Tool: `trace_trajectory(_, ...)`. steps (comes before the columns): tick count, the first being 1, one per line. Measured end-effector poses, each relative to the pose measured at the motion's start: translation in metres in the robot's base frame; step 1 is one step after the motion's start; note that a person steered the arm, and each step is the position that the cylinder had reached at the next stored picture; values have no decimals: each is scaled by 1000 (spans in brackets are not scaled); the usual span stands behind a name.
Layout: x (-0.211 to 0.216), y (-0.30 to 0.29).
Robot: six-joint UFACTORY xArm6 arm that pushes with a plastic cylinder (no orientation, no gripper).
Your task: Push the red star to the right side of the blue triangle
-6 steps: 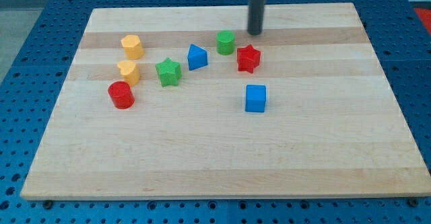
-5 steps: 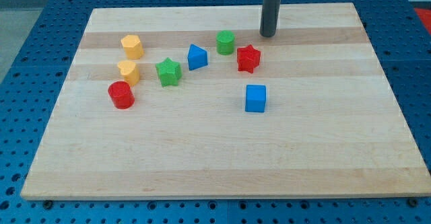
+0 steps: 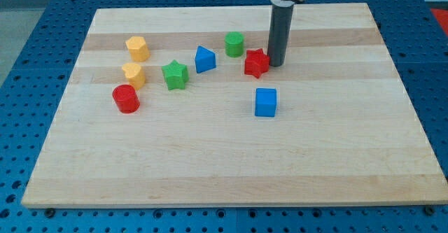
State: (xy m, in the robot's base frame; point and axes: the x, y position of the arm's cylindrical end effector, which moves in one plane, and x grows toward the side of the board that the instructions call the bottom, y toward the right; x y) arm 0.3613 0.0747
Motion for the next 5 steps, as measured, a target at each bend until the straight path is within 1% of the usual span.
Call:
trace_trajectory(2, -1, -8)
trace_trajectory(3, 5, -28)
trace_trajectory(4, 10, -31)
trace_trajectory(5, 11, 6)
